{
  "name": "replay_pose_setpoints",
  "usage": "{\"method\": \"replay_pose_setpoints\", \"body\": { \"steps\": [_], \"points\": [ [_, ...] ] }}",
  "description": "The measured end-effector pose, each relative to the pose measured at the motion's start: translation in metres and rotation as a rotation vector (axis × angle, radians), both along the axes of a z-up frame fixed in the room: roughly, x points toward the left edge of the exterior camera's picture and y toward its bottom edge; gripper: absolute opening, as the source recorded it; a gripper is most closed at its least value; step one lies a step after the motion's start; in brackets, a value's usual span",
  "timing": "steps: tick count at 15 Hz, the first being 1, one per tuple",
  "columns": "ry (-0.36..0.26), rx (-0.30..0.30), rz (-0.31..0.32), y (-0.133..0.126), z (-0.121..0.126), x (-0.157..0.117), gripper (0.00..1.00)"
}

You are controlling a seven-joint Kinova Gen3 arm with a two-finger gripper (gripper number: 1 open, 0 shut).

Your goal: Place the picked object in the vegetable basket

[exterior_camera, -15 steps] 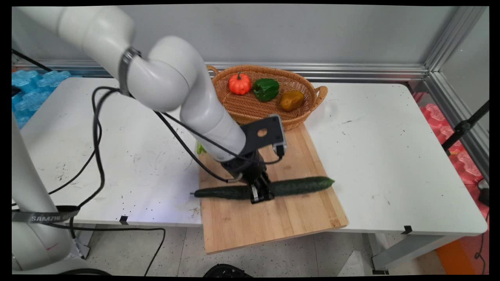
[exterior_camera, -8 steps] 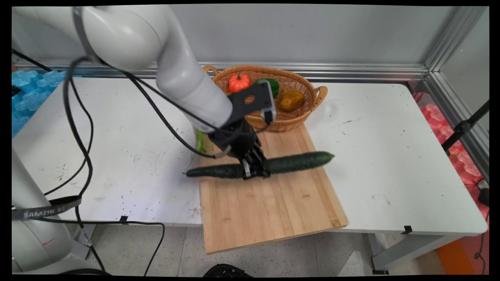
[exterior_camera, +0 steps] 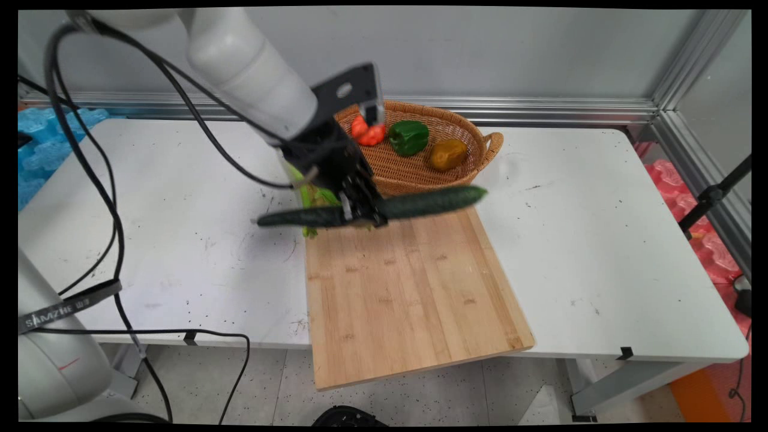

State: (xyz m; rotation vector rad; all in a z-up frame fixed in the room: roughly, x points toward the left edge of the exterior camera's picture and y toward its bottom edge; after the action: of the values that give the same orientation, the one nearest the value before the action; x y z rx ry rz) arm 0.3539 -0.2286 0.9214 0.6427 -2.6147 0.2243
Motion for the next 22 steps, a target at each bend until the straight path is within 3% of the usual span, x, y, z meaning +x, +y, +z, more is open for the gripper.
{"method": "replay_pose_setpoints", "body": {
  "steps": [11, 22],
  "points": [
    [-0.102, -0.123, 0.015, -0.071, 0.040, 0.074, 0.00],
    [-0.166, -0.194, -0.086, -0.151, 0.017, 0.085, 0.00]
  ]
}}
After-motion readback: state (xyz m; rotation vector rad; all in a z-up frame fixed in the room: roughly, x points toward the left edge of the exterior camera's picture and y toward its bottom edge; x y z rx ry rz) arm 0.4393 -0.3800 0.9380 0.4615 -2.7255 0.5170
